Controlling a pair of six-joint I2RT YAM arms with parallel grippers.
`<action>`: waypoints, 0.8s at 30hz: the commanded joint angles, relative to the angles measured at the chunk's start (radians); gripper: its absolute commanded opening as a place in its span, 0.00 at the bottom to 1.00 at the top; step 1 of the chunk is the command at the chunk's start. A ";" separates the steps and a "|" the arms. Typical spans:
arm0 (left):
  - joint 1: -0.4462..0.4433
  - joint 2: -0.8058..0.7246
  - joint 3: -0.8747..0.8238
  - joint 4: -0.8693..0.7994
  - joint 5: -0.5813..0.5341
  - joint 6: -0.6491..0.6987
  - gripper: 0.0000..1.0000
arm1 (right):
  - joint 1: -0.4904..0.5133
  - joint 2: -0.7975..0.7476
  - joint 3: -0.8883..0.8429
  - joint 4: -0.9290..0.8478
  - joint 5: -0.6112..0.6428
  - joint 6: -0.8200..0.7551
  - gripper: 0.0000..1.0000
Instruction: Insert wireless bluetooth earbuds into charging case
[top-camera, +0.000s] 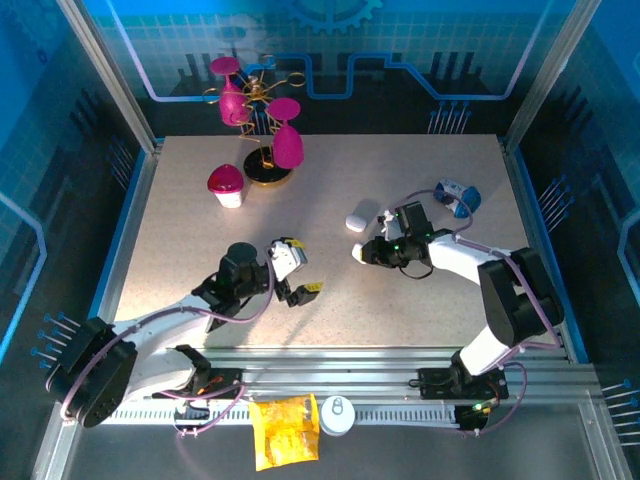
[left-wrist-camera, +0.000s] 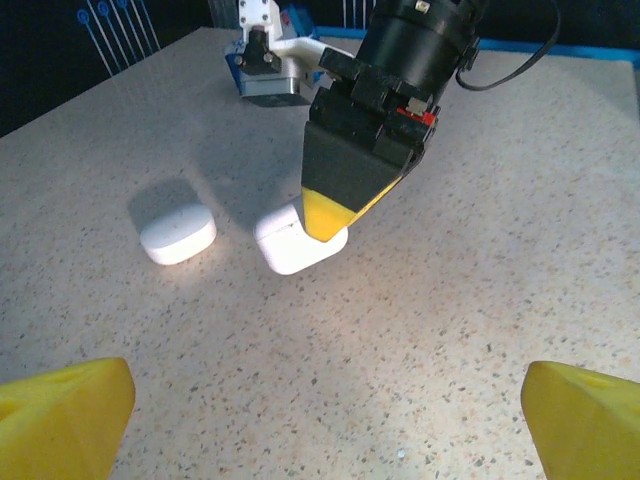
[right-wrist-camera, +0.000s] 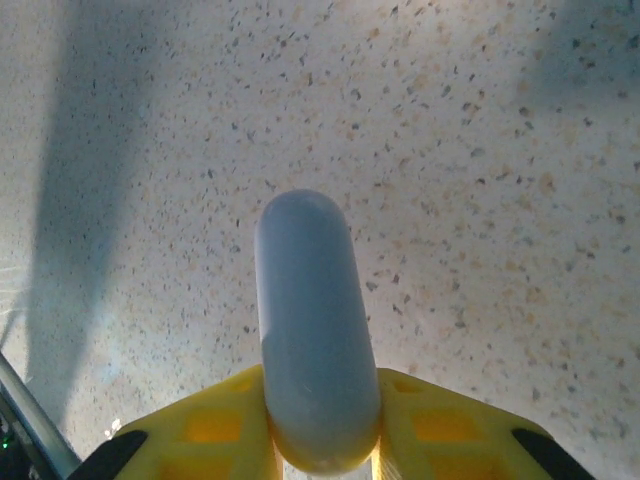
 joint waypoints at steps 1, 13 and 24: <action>-0.014 0.016 0.009 -0.005 -0.031 0.031 0.99 | -0.016 0.047 -0.019 0.083 0.004 0.040 0.28; 0.006 -0.009 0.032 0.000 -0.242 -0.072 0.99 | -0.053 -0.067 -0.055 0.071 0.110 -0.023 0.68; 0.215 -0.095 -0.055 0.055 -0.605 -0.146 0.99 | -0.085 -0.556 -0.158 0.050 0.641 -0.393 1.00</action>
